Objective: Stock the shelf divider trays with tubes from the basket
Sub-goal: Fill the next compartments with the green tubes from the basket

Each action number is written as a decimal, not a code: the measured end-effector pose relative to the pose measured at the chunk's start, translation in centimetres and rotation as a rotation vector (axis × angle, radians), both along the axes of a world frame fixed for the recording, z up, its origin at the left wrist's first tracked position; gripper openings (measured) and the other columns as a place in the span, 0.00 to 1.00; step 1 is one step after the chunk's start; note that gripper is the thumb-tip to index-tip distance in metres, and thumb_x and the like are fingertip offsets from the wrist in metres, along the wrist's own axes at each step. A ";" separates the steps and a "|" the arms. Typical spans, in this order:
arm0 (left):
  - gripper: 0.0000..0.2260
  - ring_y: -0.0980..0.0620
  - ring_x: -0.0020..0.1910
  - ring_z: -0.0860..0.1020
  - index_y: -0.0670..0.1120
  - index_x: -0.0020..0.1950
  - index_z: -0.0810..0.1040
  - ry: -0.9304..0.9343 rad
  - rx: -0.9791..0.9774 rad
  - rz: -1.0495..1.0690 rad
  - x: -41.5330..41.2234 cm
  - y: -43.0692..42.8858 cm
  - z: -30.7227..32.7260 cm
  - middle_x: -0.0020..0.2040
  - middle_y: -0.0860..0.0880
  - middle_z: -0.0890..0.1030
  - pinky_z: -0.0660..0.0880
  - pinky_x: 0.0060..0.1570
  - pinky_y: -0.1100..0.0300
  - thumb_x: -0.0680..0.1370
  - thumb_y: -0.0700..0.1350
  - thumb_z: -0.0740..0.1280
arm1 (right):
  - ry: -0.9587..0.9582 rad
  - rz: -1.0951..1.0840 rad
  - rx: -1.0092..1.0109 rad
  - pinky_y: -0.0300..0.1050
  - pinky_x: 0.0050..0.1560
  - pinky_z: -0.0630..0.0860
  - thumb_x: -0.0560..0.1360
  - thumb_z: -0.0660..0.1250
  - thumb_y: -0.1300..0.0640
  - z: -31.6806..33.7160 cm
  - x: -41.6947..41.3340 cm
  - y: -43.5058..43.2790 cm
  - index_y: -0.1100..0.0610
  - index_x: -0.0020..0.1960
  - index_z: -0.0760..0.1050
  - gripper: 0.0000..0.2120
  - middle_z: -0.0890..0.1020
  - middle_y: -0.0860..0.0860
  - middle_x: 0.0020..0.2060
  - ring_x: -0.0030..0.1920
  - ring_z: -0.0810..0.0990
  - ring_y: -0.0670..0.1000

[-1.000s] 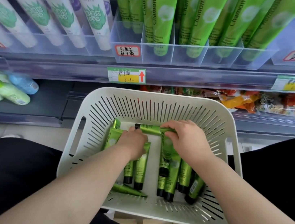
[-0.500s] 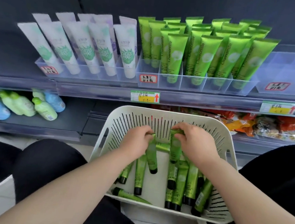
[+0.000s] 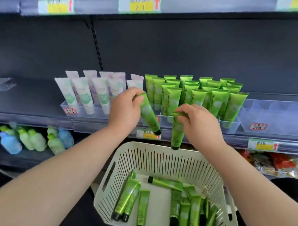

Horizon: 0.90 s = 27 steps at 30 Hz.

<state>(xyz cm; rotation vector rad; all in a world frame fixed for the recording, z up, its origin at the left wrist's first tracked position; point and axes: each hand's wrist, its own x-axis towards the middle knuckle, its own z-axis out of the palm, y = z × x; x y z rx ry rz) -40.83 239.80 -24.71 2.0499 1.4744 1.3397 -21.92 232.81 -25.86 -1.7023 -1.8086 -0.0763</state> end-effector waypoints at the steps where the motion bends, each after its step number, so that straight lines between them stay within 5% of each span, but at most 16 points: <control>1: 0.07 0.59 0.39 0.74 0.49 0.51 0.80 0.009 0.021 0.025 0.1 0.6 1.0 0.39 0.59 0.76 0.64 0.36 0.75 0.80 0.42 0.63 | -0.006 0.001 0.024 0.46 0.41 0.74 0.78 0.63 0.57 0.3 0.0 0.3 0.52 0.58 0.78 0.11 0.80 0.49 0.48 0.48 0.77 0.53; 6: 0.08 0.56 0.44 0.73 0.50 0.50 0.79 0.092 0.064 0.045 1.3 3.7 3.3 0.46 0.54 0.79 0.64 0.42 0.63 0.80 0.41 0.61 | -0.027 0.015 0.082 0.47 0.41 0.75 0.77 0.64 0.58 1.7 0.2 1.6 0.52 0.57 0.78 0.10 0.79 0.49 0.48 0.48 0.77 0.53; 17: 0.09 0.47 0.51 0.76 0.48 0.54 0.81 0.399 -0.033 -0.014 4.6 10.8 3.4 0.51 0.49 0.81 0.73 0.48 0.54 0.80 0.41 0.62 | -0.045 0.049 0.095 0.44 0.37 0.72 0.76 0.65 0.57 2.1 1.1 3.9 0.51 0.56 0.79 0.10 0.79 0.48 0.45 0.45 0.77 0.53; 23: 0.10 0.45 0.56 0.76 0.45 0.57 0.81 0.477 -0.046 -0.048 4.8 12.3 1.3 0.57 0.46 0.81 0.66 0.45 0.60 0.80 0.39 0.62 | -0.036 0.067 0.071 0.46 0.39 0.74 0.76 0.66 0.57 1.8 1.6 4.0 0.51 0.56 0.79 0.10 0.80 0.48 0.45 0.45 0.78 0.52; 27: 0.15 0.46 0.55 0.76 0.47 0.58 0.79 0.567 0.025 -0.058 4.1 11.8 1.7 0.57 0.48 0.79 0.74 0.49 0.52 0.77 0.33 0.62 | -0.036 0.069 0.058 0.45 0.40 0.74 0.77 0.65 0.57 2.3 1.0 4.3 0.51 0.57 0.79 0.10 0.80 0.48 0.47 0.46 0.78 0.52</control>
